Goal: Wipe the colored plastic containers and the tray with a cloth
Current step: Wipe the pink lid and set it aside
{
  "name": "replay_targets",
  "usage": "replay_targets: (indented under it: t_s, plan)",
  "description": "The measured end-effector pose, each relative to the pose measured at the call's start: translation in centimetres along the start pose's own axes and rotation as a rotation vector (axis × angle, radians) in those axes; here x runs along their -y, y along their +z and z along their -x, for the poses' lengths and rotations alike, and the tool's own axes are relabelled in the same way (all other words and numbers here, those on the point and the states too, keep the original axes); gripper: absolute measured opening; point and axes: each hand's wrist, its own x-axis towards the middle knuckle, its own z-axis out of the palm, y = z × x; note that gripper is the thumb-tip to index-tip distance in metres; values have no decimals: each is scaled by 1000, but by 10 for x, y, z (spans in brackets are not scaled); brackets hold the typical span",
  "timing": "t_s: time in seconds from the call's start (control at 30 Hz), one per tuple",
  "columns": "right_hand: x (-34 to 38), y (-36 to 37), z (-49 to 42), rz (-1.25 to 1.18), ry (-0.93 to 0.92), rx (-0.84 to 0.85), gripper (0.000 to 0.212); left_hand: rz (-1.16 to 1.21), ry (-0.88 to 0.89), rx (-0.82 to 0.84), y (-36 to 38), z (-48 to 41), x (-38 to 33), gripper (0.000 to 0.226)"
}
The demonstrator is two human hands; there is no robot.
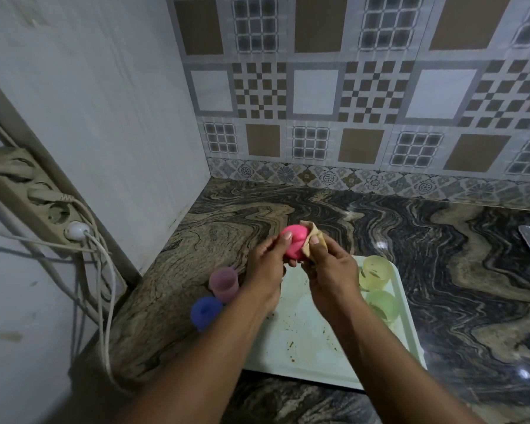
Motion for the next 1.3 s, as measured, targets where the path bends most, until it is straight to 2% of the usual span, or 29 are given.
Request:
replay_targets:
  t_s: [0.13, 0.2, 0.3, 0.4, 0.47, 0.5, 0.6, 0.67, 0.73, 0.8, 0.9, 0.97, 1.07, 1.13, 1.2, 1.3]
  plan:
    - [33, -24, -12, 358, 3, 264, 25, -325, -115, 270, -30, -4, -21, 23]
    - [38, -23, -13, 368, 14, 303, 24, -339, -56, 306, -37, -7, -33, 23]
    - [17, -2, 0, 141, -43, 122, 22, -165, 109, 137, -16, -5, -29, 15]
    - [-6, 14, 10, -119, -17, -101, 28, 74, 45, -110, 16, 4, -6, 9]
    - [-3, 7, 6, -82, 3, -98, 29, 83, -8, -155, 17, 7, 3, 14]
    - [5, -1, 1, 13, 9, -29, 28, 6, -39, -105, 10, 6, 2, 17]
    - [40, -21, -13, 332, 59, 245, 25, -245, -161, 195, -22, -4, -20, 25]
    - [51, -21, -16, 365, 111, 328, 26, -263, -135, 278, -30, -10, -33, 17]
    - [42, -8, -13, 200, 85, 274, 25, -152, -10, 189, -19, -12, -38, 12]
    - [19, 7, -9, 30, -5, 112, 24, -13, 58, 4, 2, -11, -26, 12]
    - [-2, 13, -9, -2, -12, -85, 22, 29, -10, -279, 25, 0, 6, 13]
    - [10, 3, -16, 117, 69, -1, 22, 8, -104, -241, 17, 5, 9, 16]
    - [50, -16, -31, 367, 228, 344, 23, -144, -247, 71, -14, 1, -17, 25]
    - [63, -14, -34, 404, 297, 438, 26, -200, -207, 147, -27, -4, -33, 16]
    - [51, 1, -29, 293, 257, 369, 24, -46, -80, 44, -21, -9, -37, 13]
    - [14, 24, -14, 39, 171, 81, 24, 210, -24, -216, 6, -12, -28, 14]
